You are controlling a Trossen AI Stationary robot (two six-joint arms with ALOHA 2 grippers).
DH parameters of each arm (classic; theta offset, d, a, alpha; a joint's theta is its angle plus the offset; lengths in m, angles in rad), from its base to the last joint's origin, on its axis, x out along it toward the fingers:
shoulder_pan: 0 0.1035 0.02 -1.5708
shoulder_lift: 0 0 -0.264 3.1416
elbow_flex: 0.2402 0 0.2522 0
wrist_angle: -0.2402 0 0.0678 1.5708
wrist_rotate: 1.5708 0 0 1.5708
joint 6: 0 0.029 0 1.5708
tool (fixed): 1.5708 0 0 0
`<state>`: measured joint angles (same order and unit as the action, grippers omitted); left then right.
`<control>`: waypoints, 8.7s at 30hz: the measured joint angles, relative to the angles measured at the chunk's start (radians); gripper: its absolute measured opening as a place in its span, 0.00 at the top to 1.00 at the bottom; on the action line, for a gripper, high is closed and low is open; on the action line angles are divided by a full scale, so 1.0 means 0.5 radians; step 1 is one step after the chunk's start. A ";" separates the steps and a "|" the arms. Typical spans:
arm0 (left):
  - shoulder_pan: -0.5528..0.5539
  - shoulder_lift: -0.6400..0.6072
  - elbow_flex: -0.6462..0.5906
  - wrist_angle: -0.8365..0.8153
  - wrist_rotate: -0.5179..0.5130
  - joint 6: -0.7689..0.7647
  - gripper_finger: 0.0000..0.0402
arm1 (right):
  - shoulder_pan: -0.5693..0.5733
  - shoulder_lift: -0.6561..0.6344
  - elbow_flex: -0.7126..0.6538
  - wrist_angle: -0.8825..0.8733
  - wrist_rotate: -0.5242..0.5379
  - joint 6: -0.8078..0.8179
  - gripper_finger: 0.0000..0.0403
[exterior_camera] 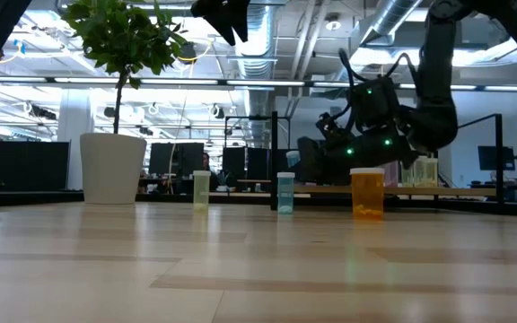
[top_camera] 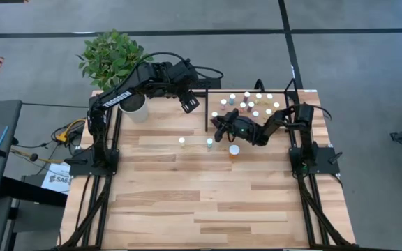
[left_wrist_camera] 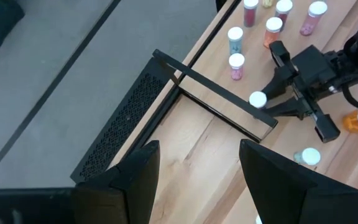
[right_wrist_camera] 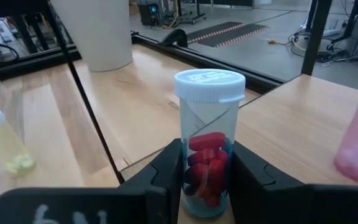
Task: Pick and place medicine bottles onto shelf by color
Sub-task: Put the blue pill bottle on the shelf
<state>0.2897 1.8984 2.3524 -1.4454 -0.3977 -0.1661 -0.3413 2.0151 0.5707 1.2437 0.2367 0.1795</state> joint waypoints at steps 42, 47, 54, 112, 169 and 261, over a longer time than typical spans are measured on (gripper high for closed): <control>0.000 0.000 0.000 -0.044 -0.003 -0.027 0.48 | 0.035 -0.893 0.032 -1.541 -0.070 0.004 0.46; 0.000 0.000 0.000 -0.043 -0.003 -0.045 0.48 | 0.043 -1.224 0.032 -1.970 -0.253 0.227 0.46; -0.001 0.000 0.000 -0.064 0.017 -0.134 0.48 | 0.042 -1.678 0.032 -2.328 -0.570 0.601 0.46; -0.544 -0.409 0.000 -0.251 -0.118 -0.744 0.48 | 0.343 -0.475 1.093 -3.068 -0.605 -0.628 0.40; -0.552 -0.408 0.000 -0.251 -0.155 -0.654 0.48 | 0.339 -0.418 1.088 -2.912 -0.415 -0.397 0.43; -0.440 -0.409 -0.001 -0.251 -0.276 -0.178 0.48 | -0.200 -1.850 0.393 -4.228 0.159 1.285 0.72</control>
<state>0.0697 1.6939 2.3520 -1.5711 -0.5356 -0.2553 -0.4411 1.0902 0.7672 -0.8702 0.3164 0.8219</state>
